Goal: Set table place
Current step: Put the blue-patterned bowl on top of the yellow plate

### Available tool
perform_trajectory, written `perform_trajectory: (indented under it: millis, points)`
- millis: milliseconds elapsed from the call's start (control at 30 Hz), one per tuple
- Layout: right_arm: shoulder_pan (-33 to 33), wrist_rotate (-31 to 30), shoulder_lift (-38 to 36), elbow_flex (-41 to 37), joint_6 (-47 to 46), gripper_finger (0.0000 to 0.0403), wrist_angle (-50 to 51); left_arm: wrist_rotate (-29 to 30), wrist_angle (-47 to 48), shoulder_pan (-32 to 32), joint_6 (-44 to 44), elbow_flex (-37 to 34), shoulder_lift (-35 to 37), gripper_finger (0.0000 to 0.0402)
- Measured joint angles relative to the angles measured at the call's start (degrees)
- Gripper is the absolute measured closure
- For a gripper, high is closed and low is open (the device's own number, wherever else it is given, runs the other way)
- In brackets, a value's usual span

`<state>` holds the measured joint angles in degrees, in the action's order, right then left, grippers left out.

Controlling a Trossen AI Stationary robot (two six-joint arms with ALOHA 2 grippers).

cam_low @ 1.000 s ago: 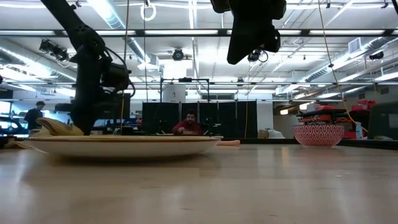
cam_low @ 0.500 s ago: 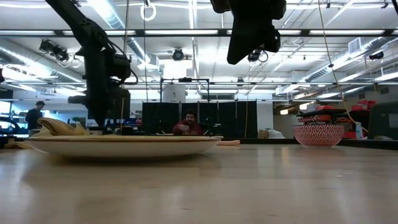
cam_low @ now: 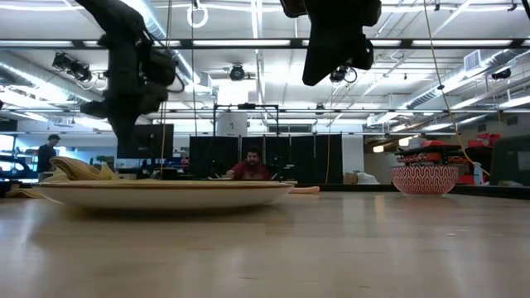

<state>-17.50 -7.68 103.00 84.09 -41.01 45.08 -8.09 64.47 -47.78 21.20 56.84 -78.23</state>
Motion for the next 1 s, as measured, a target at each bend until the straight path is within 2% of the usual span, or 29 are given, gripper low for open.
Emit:
perform_trajectory:
  millis: [167, 367, 600, 767, 900, 1000]
  points:
    - [0.0, 0.0, 0.0, 0.0, -0.1, 0.0387, 1.4, -4.1, 3.4, 5.1, 6.4, 0.0, 9.1, 0.0392]
    - [0.0, 0.0, 0.0, 0.0, -1.4, 0.0387, 2.3, -4.0, 12.1, 12.4, 17.3, 0.0, 18.2, 0.0392]
    - [0.0, 0.0, -0.1, 0.0, -6.4, 0.0387, 6.1, -3.0, 16.3, 23.1, 28.3, -3.2, 23.6, 0.0392]
    - [-0.4, 0.0, -1.0, 0.0, -9.0, 0.0387, 10.3, -2.5, 15.7, 32.4, 37.2, -7.1, 26.0, 0.0392]
    - [-0.7, 0.0, -2.7, 0.0, -9.1, 0.0387, 10.6, 0.0, 10.1, 40.0, 44.1, -8.4, 27.6, 0.0392]
    - [-0.6, 0.0, -5.1, 0.0, -9.2, 0.0387, 10.7, 1.3, 5.2, 45.0, 45.7, -8.5, 28.4, 0.0392]
